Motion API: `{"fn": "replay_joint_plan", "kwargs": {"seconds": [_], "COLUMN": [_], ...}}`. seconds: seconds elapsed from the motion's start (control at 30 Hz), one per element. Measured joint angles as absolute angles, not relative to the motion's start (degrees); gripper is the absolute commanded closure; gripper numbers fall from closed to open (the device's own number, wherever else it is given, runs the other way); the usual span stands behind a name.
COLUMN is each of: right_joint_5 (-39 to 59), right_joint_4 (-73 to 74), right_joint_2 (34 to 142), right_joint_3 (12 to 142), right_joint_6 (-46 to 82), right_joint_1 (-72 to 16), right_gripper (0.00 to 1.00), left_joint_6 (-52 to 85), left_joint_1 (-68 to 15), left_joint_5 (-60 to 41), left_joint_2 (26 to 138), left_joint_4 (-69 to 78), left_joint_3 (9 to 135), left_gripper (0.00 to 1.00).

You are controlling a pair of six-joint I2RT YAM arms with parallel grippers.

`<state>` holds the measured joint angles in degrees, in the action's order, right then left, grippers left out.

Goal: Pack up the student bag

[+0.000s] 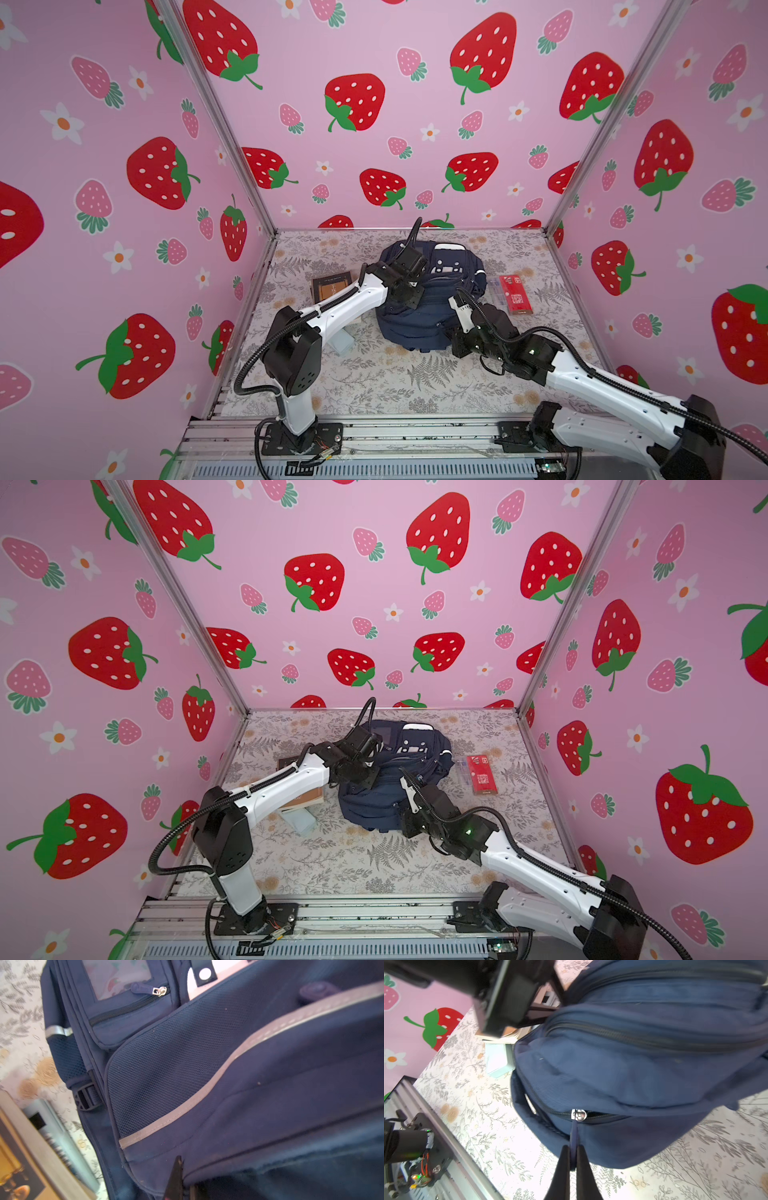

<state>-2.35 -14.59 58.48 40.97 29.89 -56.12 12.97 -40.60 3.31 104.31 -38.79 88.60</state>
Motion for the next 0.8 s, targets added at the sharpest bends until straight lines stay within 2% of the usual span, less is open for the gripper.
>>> {"fn": "replay_joint_plan", "kwargs": {"seconds": [0.27, 0.6, 0.8], "right_joint_5": [-2.9, -7.3, -9.0], "right_joint_4": [-10.0, -0.7, 4.3], "right_joint_2": [59.7, 69.8, 72.1], "right_joint_3": [40.7, 39.9, 40.0], "right_joint_6": [29.8, 31.9, 32.0], "right_joint_1": [-59.0, -61.8, -62.5], "right_gripper": [1.00, 1.00, 1.00], "left_joint_6": [15.3, 25.6, 35.4], "left_joint_1": [-41.8, -39.9, -37.3], "left_joint_5": [1.3, -8.2, -12.0], "left_joint_2": [107.0, 106.8, 100.7], "left_joint_4": [-39.5, -34.8, -28.0], "left_joint_3": [95.8, 94.7, 88.8], "left_gripper": [1.00, 1.00, 1.00]}}
